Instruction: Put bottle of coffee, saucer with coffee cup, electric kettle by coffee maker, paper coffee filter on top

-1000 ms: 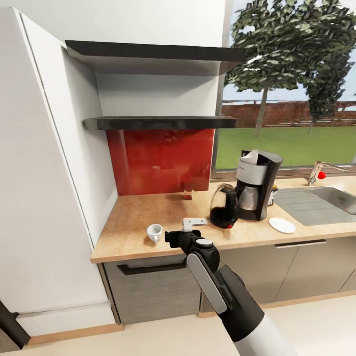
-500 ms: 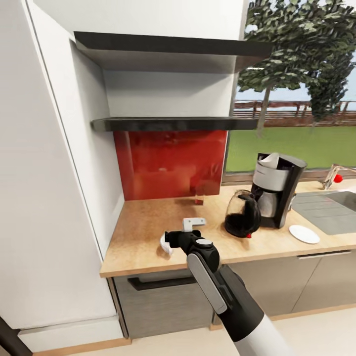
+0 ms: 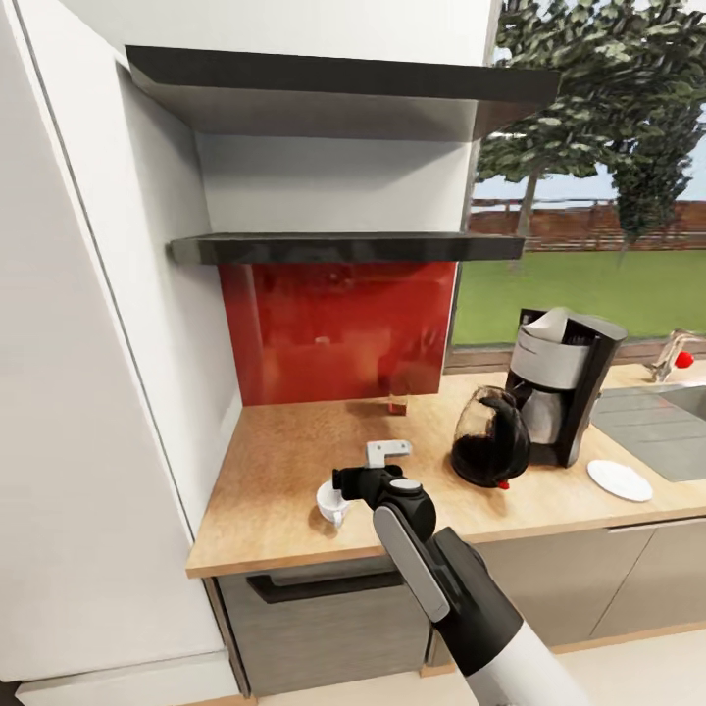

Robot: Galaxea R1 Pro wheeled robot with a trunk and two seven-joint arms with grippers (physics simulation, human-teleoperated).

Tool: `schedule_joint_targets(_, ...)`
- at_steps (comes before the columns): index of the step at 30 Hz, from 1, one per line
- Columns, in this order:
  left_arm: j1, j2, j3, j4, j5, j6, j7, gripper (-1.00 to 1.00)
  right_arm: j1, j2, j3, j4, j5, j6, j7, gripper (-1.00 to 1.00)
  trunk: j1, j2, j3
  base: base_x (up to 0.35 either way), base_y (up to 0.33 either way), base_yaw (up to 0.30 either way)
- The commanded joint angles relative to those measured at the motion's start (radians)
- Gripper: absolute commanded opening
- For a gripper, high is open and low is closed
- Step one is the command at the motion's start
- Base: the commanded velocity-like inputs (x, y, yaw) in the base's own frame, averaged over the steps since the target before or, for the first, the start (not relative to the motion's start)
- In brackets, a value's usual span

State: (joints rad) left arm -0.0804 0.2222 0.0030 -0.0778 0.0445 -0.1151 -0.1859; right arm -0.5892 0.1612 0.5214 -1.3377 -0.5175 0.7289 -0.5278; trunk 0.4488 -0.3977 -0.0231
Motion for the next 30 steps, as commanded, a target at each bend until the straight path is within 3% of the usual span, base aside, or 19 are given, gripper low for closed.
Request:
schedule_joint_targets(1, -0.001, 0.0, 0.0, 0.001, 0.005, 0.0, -0.004, 1.0, -0.001, 0.0, 0.001, 0.003, -0.01, 0.001, -0.01, 1.0, 0.001, -0.002, -0.002, 0.209, 0.0, 0.0)
schedule_joint_targets(25, 0.001, 0.0, 0.0, 0.012, 0.005, 0.003, -0.005, 1.0, 0.0, 0.0, 0.002, 0.079, -0.011, 0.0, -0.009, 1.0, 0.001, -0.002, -0.002, 0.071, 0.0, 0.0)
schedule_joint_targets(30, 0.001, 0.0, 0.0, 0.011, 0.005, 0.004, -0.005, 1.0, -0.001, 0.0, 0.002, 0.105, -0.012, 0.0, -0.004, 1.0, 0.001, -0.002, -0.002, 0.233, 0.0, 0.0)
